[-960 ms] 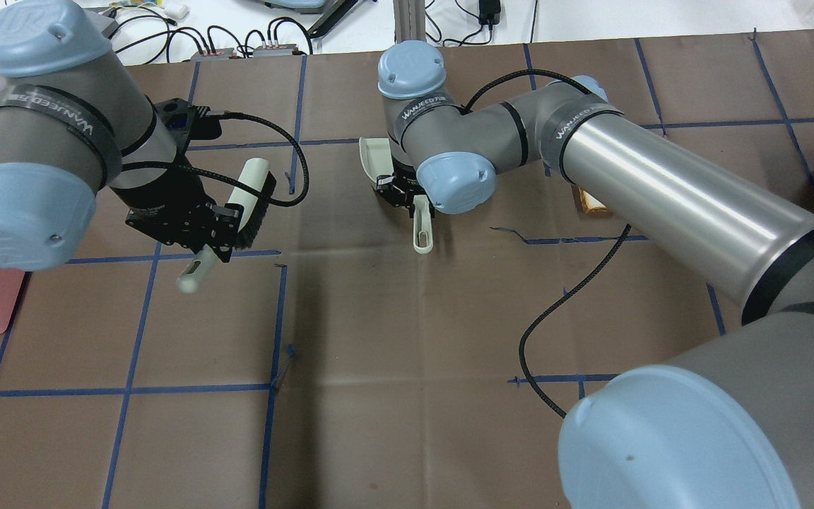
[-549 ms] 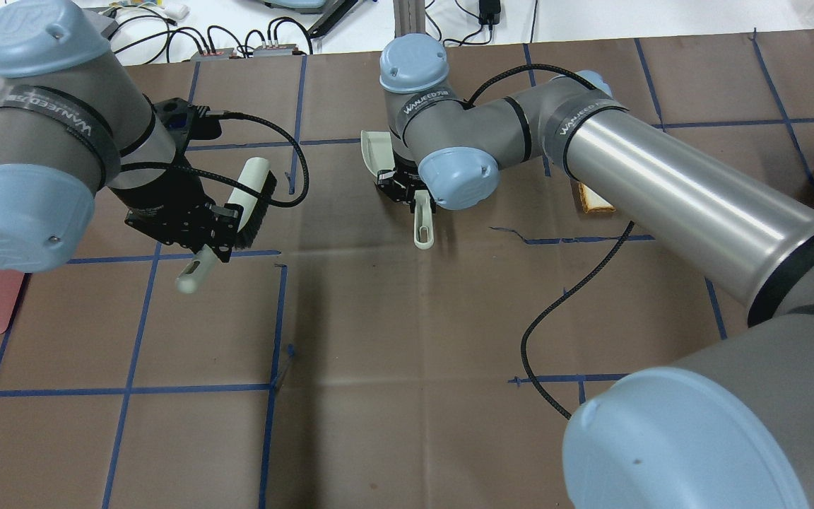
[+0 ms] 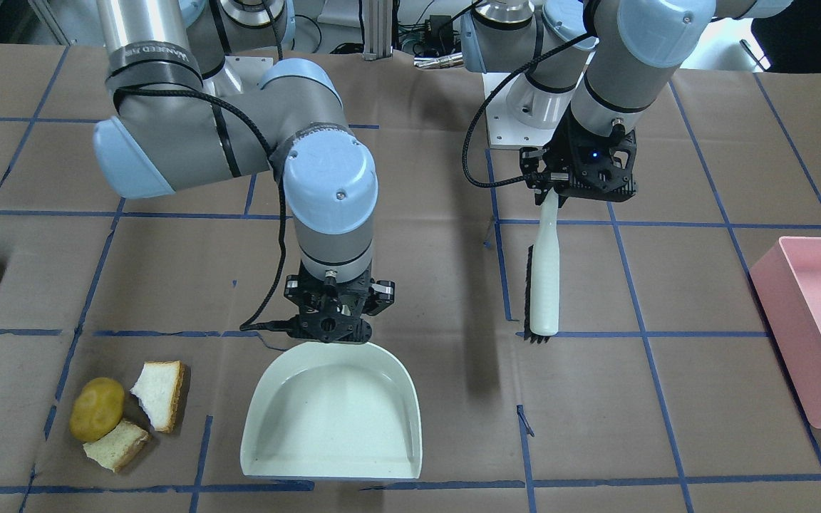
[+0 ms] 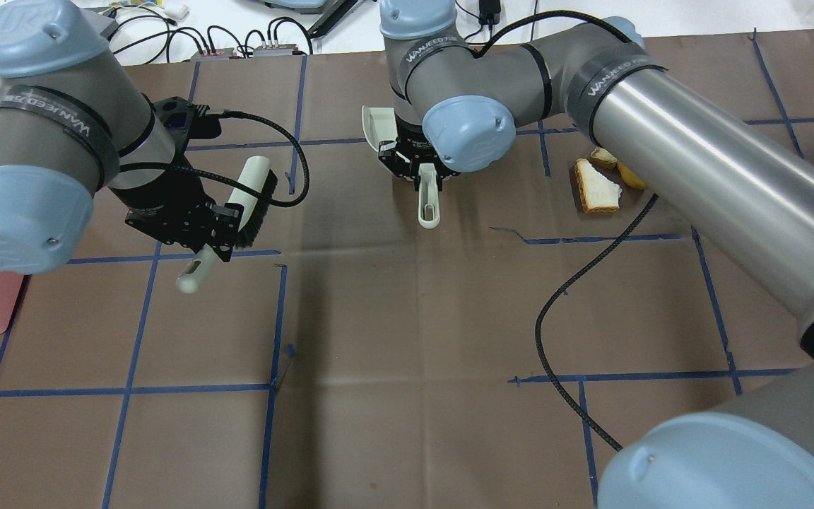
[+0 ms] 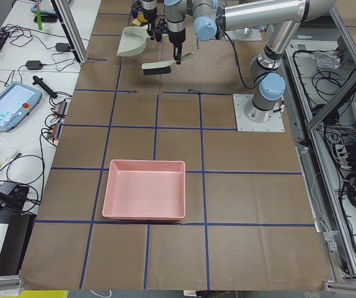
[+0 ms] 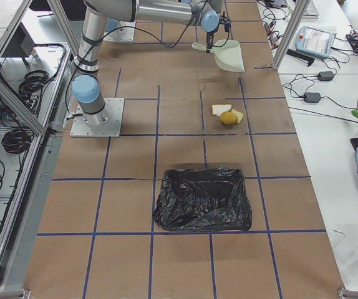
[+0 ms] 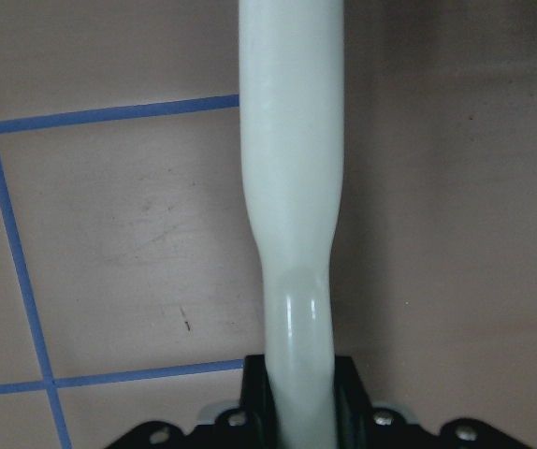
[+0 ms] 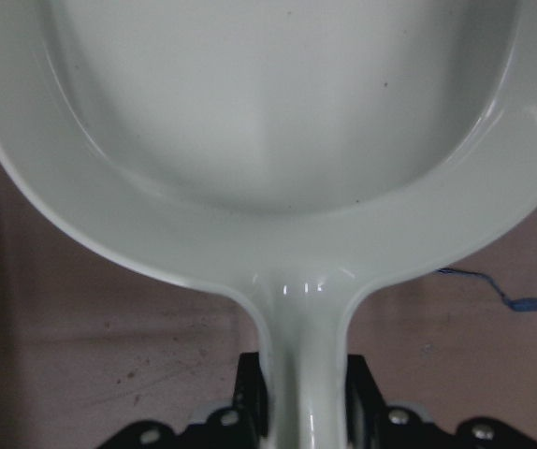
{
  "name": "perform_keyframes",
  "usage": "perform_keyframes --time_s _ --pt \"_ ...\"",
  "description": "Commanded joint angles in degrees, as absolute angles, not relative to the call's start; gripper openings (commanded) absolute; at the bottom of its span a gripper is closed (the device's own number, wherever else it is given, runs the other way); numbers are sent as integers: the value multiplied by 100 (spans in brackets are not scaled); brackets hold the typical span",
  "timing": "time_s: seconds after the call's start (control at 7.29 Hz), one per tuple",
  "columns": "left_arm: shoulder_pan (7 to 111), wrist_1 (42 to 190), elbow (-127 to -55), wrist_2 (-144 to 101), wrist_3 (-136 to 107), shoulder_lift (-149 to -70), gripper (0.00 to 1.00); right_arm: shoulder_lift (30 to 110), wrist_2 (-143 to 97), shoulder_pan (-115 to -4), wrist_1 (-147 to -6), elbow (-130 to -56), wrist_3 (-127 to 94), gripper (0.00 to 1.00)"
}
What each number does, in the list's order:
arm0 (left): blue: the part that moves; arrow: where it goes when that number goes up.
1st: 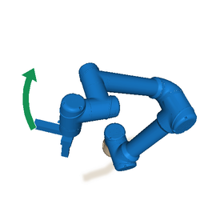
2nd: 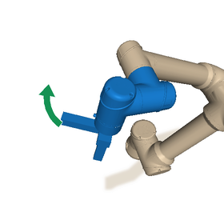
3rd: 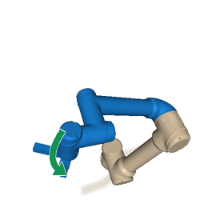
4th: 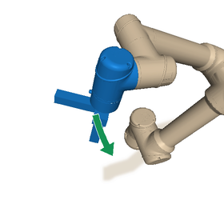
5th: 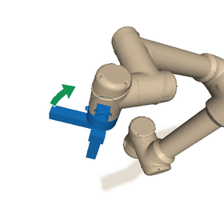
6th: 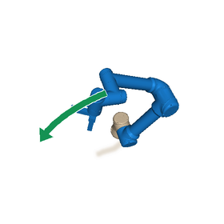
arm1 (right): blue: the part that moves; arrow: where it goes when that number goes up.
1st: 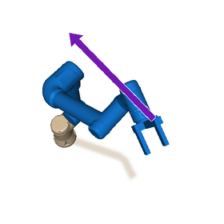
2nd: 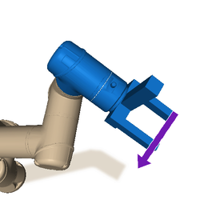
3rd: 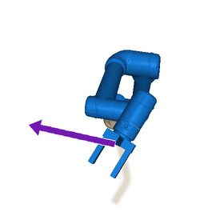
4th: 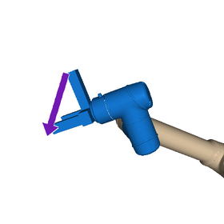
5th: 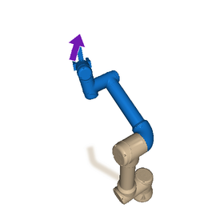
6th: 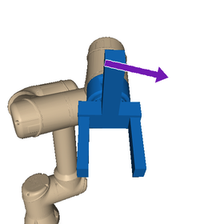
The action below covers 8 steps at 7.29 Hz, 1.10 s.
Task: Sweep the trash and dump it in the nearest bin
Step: 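Lift the dustpan and carry it beside the bread and potato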
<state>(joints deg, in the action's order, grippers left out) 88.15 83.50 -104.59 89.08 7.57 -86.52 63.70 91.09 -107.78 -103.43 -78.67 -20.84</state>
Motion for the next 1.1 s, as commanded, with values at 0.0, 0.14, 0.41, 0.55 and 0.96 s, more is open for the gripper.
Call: perform_keyframes --time_s 0.0,0.14,0.41,0.55,0.96 --pt "8833 8350 -10459 8895 747 -8640 0 6740 9123 -10286 -9820 -7892 -1375 11" --pt "8842 8350 -10459 8895 738 -8614 0 6828 9140 -10083 -9661 -7901 -997 10" --pt "8859 8350 -10450 8895 730 -8613 0 7021 9167 -9662 -9415 -7928 3 9" --pt "8859 8350 -10450 8912 729 -8613 0 7118 9176 -9355 -9309 -7936 740 9" --pt "8859 8358 -10450 8895 729 -8613 0 7382 9438 -8274 -9281 -8217 3156 9"
